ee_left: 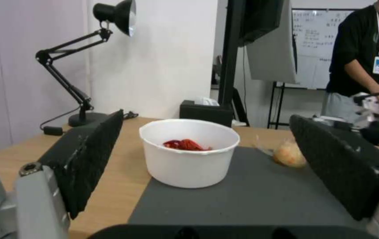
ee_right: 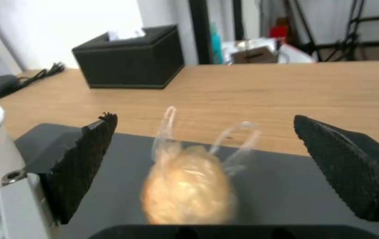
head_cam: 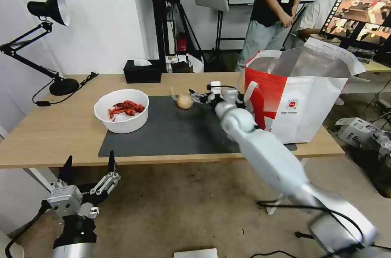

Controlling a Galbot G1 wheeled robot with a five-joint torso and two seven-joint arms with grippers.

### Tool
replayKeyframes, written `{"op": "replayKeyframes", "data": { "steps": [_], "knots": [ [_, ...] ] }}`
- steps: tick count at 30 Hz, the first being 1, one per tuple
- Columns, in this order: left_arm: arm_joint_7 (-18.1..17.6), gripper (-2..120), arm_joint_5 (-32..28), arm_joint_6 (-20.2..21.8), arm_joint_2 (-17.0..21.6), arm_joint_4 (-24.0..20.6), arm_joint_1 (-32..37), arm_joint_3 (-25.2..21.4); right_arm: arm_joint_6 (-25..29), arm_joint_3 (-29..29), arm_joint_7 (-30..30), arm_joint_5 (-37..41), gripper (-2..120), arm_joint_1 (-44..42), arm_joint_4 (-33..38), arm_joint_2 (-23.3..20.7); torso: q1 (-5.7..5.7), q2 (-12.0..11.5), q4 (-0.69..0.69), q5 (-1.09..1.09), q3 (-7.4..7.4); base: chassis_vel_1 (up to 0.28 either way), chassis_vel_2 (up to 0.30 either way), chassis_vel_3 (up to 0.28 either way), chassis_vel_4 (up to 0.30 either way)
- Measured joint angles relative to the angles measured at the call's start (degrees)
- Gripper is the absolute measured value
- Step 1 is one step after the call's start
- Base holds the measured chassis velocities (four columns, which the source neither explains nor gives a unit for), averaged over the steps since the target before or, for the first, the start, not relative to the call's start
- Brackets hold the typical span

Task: Pick up the trash from the table and place it into the takeout bag.

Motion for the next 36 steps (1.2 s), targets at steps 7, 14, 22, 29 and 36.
{"op": "replayKeyframes", "data": {
  "steps": [7, 14, 22, 29, 36],
  "knots": [
    [0.0, 100, -0.2, 0.0, 0.1, 0.0, -0.2, 0.0, -0.1, 1.3, -5.2, -3.5, 100, 4.8, -11.7, 6.3, 0.00, 0.0, 0.01, 0.01, -0.01, 0.000, 0.000, 0.000, 0.000],
    [0.0, 100, -0.4, 0.0, 0.2, 0.0, -0.5, -0.2, -1.7, 2.9, -6.4, -5.3, 100, 7.5, -19.2, 9.3, 0.00, 0.0, 0.00, 0.00, -0.01, 0.000, 0.000, 0.000, 0.000],
    [0.0, 100, -0.6, 0.2, 0.3, 0.0, -1.0, -0.2, -4.8, 2.8, -6.4, -5.4, 91, 7.5, -20.4, 9.1, -0.01, 0.0, -0.01, 0.01, -0.01, 0.000, 0.000, 0.000, 0.000],
    [-0.1, 100, -0.6, 0.2, 0.3, 0.0, -1.2, -0.3, -5.2, 2.6, -6.2, -5.4, 66, 7.7, -20.8, 9.0, -0.01, 0.0, 0.00, 0.02, -0.01, 0.000, 0.000, 0.000, 0.000],
    [-0.1, 100, -0.7, 0.2, 0.6, 0.0, -1.3, -0.3, -5.2, 2.6, -5.7, -5.4, 41, 7.5, -20.3, 9.0, -0.01, 0.0, 0.00, 0.02, -0.01, 0.000, 0.000, 0.000, 0.000]
  ]
}}
